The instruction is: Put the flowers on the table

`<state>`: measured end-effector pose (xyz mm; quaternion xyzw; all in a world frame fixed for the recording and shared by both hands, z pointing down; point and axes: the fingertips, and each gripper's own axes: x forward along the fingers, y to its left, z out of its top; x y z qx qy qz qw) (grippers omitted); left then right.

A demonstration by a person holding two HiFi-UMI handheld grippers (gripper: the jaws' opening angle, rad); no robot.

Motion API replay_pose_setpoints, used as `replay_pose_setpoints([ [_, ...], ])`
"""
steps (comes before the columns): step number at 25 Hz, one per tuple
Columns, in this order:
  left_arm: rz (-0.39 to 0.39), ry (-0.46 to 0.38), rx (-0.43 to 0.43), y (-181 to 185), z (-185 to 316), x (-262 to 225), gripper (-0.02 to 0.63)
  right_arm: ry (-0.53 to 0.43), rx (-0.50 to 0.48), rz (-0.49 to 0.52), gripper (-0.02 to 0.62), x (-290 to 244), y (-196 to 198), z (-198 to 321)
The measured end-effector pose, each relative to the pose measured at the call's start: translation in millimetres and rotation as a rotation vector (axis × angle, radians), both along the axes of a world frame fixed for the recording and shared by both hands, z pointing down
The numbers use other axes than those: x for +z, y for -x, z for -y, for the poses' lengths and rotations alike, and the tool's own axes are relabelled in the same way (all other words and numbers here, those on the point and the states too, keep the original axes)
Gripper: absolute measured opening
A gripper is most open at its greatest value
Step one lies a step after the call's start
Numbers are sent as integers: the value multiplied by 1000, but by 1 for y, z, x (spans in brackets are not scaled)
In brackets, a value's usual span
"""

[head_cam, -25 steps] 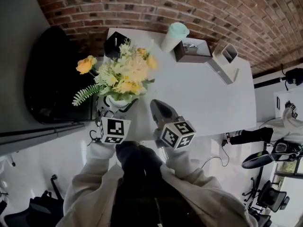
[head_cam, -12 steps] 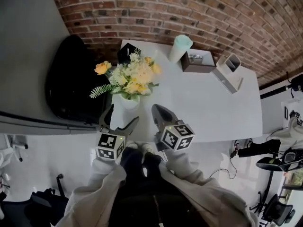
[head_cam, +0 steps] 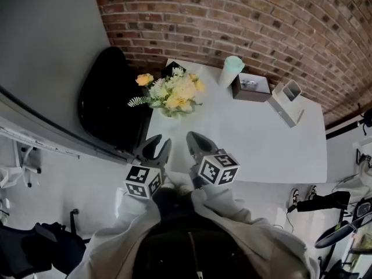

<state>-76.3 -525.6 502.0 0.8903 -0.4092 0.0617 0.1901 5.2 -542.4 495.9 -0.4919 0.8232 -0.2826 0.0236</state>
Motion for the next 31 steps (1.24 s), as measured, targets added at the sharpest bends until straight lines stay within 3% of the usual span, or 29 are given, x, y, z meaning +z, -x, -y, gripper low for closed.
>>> replay_pose_setpoints([
  [5, -13, 5, -50, 8, -2, 2, 5, 7, -23, 7, 0, 0, 7, -4],
  [17, -65, 12, -37, 8, -8, 6, 3, 19, -54, 12, 0, 4, 15, -8],
  [31, -53, 33, -53, 11, -6, 16, 3, 47, -52, 11, 0, 11, 16, -9],
])
